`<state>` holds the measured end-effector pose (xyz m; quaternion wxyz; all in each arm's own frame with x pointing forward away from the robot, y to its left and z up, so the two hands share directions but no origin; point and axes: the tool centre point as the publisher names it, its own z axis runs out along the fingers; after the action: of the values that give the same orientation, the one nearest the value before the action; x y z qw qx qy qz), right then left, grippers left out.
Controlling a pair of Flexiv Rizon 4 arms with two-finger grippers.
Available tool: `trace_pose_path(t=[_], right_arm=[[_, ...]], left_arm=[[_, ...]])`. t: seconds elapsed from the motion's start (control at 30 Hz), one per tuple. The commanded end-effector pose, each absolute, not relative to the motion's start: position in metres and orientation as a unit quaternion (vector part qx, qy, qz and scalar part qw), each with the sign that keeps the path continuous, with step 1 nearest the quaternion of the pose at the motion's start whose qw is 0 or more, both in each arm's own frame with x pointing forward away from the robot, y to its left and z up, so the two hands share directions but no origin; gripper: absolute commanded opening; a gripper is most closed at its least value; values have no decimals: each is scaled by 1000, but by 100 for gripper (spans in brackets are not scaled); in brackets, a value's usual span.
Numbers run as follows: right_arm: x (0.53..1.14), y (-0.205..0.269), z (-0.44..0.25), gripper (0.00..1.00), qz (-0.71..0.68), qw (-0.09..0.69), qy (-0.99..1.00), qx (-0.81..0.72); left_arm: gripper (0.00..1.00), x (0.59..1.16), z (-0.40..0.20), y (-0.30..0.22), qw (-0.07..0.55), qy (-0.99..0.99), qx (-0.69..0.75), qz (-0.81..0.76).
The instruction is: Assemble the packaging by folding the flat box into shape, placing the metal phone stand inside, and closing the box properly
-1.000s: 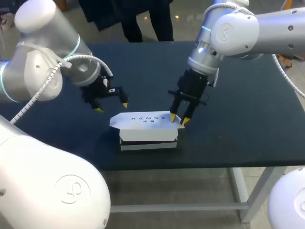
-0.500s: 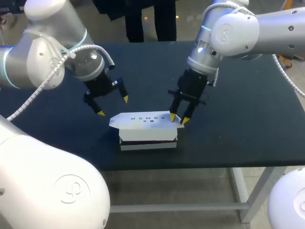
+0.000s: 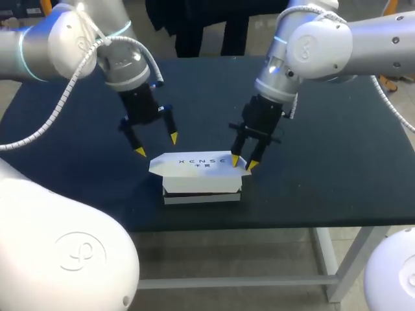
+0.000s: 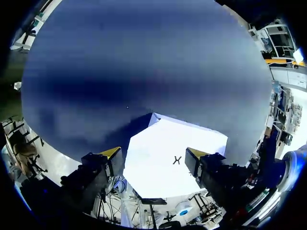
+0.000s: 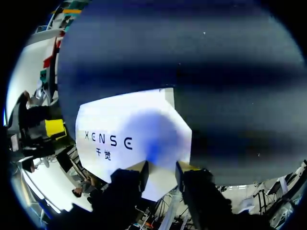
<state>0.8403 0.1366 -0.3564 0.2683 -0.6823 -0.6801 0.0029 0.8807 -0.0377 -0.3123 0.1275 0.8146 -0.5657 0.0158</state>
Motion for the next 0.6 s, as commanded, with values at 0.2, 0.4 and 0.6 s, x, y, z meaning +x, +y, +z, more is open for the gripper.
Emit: trace_pose_path(t=[0.2,0.4,0.6], right_arm=[[840,136,-358,42,0,269,-679,-683],[839,136,-358,42,1,268,-678,-685],[839,136,-358,42,2,267,-676,-687]], left_arm=[[69,861,-325,-47,64,-606,793,-15],[60,855,-327,-45,68,-613,787,-3],[52,847,-327,-42,77,-616,784,14]])
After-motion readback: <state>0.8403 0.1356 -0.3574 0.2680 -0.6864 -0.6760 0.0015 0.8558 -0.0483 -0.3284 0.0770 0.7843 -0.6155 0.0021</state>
